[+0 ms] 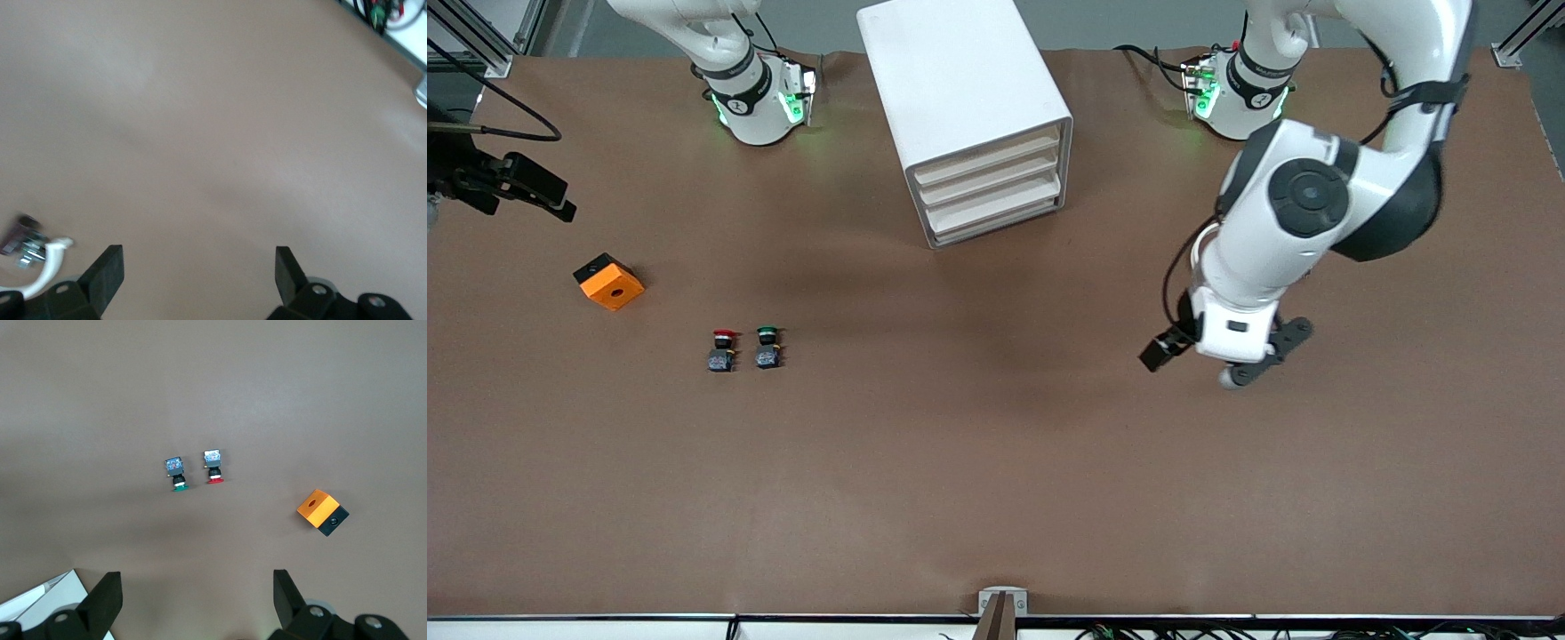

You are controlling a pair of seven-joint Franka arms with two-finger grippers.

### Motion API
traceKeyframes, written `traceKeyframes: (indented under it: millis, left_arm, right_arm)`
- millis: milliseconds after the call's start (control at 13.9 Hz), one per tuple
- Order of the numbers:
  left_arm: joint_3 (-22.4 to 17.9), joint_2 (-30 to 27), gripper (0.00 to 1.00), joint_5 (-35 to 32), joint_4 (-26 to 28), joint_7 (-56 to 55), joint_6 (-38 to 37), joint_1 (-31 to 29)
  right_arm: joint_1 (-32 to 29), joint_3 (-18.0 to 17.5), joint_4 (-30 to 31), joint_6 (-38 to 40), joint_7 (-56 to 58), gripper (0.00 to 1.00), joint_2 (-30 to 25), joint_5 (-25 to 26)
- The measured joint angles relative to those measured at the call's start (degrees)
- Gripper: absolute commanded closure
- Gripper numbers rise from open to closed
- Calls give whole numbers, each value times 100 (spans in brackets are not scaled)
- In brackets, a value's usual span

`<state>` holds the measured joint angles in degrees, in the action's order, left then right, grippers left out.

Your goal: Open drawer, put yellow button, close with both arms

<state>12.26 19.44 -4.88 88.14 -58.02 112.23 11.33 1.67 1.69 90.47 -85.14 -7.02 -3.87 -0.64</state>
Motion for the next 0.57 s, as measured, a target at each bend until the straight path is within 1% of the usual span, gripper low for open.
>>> traceKeyframes:
  millis: [143, 287, 430, 574]
  left_arm:
    - [3, -64, 0, -38, -366, 563, -540, -271]
    - [2, -175, 0, -62, -602, 1559, -1022, -486]
    - [2, -321, 0, -68, -712, 2658, -1373, -738]
    - [3, -512, 0, -68, -746, 3408, -1692, -1091]
  right_arm:
    - [0, 0, -1, -4, 0, 0, 0, 0]
    - [0, 0, -1, -6, 0, 0, 0, 0]
    - [0, -1, -2, -6, 0, 0, 0, 0]
    - [2, -5, -3, -6, 3, 0, 0, 0]
